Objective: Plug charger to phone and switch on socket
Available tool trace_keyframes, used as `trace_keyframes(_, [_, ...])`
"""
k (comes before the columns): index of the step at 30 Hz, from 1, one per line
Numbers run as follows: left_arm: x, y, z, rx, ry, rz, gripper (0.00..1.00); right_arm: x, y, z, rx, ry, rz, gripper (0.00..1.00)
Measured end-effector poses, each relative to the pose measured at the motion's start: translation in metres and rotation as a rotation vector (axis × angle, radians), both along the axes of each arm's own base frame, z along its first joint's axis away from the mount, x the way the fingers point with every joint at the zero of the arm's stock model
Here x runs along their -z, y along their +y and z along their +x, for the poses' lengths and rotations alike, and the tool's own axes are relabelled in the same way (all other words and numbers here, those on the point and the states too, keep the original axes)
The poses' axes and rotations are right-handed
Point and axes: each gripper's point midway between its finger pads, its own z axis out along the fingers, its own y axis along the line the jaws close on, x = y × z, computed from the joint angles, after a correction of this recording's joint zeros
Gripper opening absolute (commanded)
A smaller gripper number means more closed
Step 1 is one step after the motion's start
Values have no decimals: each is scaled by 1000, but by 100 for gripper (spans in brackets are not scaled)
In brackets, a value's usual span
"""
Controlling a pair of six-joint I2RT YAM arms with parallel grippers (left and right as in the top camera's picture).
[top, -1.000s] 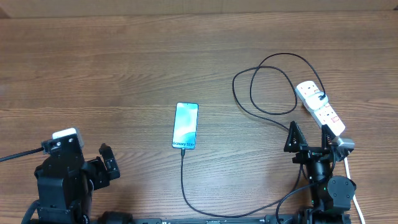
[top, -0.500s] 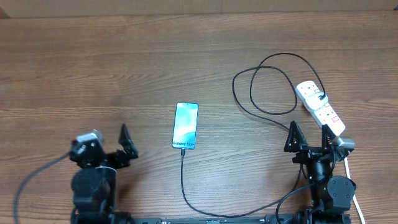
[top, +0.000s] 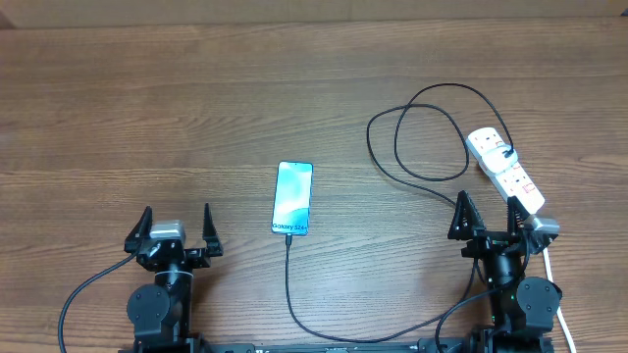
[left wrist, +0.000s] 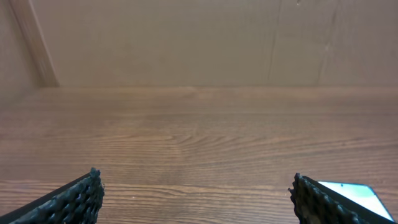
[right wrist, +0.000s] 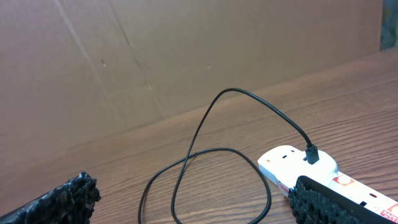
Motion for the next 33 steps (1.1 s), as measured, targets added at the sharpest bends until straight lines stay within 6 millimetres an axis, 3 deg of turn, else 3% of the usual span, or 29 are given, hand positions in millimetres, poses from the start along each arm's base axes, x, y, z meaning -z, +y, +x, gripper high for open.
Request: trace_keyframes(33, [2, 0, 0, 4, 6, 43, 100, 0, 0, 0, 0, 0, 0, 100])
